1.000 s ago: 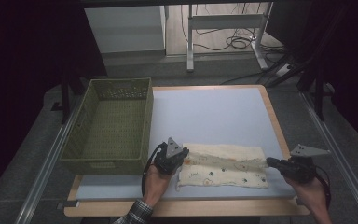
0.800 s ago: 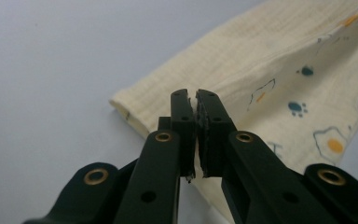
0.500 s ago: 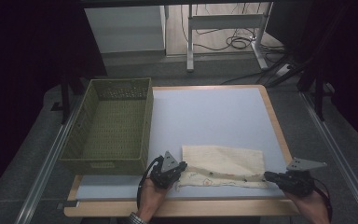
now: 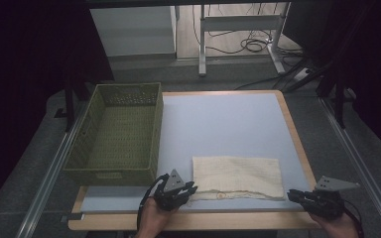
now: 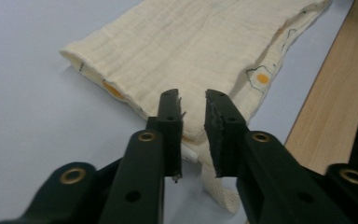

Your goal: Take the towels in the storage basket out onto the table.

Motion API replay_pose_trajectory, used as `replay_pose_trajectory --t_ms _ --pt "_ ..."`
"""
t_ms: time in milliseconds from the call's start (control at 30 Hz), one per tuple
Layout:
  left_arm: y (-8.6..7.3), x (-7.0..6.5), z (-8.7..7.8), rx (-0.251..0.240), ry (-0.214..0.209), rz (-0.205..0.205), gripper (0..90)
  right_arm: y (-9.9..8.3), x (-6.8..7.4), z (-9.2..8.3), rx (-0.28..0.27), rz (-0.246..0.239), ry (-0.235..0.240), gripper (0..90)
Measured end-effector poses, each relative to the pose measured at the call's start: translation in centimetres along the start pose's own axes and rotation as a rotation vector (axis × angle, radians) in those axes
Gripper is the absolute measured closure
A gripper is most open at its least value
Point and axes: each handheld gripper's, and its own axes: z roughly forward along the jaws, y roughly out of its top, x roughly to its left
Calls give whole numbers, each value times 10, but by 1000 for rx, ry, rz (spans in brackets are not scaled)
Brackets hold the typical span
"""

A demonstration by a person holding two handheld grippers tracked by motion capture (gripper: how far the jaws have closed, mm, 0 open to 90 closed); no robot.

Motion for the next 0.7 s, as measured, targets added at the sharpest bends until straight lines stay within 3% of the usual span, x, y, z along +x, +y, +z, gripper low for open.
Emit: replay_pose_trajectory --t_ms 167,267,367,433,600,700 --pt "2 0 9 15 -30 -9 628 4 1 3 -1 -6 6 761" --pt "5 -3 20 49 -24 25 599 6 2 7 3 -12 10 752" --pt "6 -6 29 98 -3 62 754 7 3 10 4 -9 16 749" --pt "9 -5 27 75 -7 53 872 7 3 11 4 -11 16 748" --pt "19 -6 10 25 -6 52 892 9 2 8 -4 -9 9 746" --pt "21 -15 -1 24 -40 57 892 9 2 7 -9 -7 9 746"
